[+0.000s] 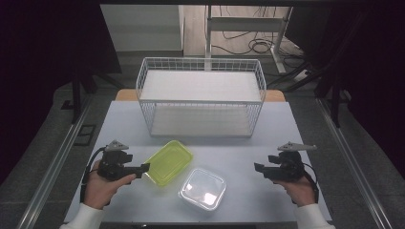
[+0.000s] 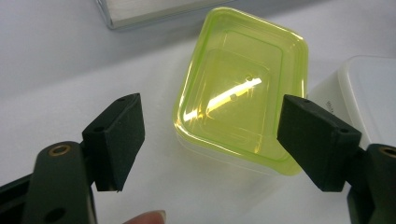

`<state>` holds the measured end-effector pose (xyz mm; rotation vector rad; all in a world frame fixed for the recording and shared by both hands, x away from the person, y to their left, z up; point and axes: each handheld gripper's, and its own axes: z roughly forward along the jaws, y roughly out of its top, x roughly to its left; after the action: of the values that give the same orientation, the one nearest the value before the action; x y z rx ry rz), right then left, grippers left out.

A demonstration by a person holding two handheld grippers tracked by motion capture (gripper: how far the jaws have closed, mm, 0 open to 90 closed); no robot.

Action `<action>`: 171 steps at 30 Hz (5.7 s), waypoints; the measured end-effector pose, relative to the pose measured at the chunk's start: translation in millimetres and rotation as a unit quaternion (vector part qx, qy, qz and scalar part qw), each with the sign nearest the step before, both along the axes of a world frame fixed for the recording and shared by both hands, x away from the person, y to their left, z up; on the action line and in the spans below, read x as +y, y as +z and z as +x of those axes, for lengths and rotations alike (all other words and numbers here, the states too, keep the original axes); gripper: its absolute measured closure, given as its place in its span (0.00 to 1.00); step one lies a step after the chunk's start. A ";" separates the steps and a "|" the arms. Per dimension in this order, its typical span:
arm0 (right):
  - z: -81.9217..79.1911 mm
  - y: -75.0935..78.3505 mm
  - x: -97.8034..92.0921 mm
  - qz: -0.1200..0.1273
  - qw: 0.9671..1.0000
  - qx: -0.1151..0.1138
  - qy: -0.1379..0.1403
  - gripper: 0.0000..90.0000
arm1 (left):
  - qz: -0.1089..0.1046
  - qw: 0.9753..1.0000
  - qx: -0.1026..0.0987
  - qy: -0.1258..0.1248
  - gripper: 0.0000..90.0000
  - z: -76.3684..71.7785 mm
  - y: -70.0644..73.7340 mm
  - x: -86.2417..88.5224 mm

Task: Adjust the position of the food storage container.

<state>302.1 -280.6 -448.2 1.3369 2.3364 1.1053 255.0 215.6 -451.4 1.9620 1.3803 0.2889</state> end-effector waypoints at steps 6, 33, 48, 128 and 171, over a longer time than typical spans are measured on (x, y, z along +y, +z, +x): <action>3.4 -5.5 -5.0 -0.012 1.000 0.014 -0.013 0.33 | 0.003 1.000 0.002 -0.006 0.25 1.5 -0.4 -1.8; 2.6 -4.1 -5.3 -0.015 1.000 0.014 -0.023 0.33 | 0.029 0.992 0.034 -0.119 0.31 -6.8 8.3 -39.9; 3.1 -4.7 -4.7 -0.036 0.999 0.013 -0.027 0.32 | 0.046 0.978 0.066 -0.192 0.48 -13.8 -5.2 -70.3; 2.0 -8.9 -3.2 -0.056 0.998 0.000 -0.012 0.31 | 0.025 0.996 0.079 -0.041 1.00 17.0 -21.2 33.9; 3.5 -9.8 -2.9 -0.059 0.998 -0.004 -0.018 0.31 | 0.018 0.995 0.096 -0.020 1.00 49.0 -43.4 29.2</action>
<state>305.7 -283.5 -458.0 1.3255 2.3230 0.9441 303.9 244.8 -494.9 2.0893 1.4623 0.1098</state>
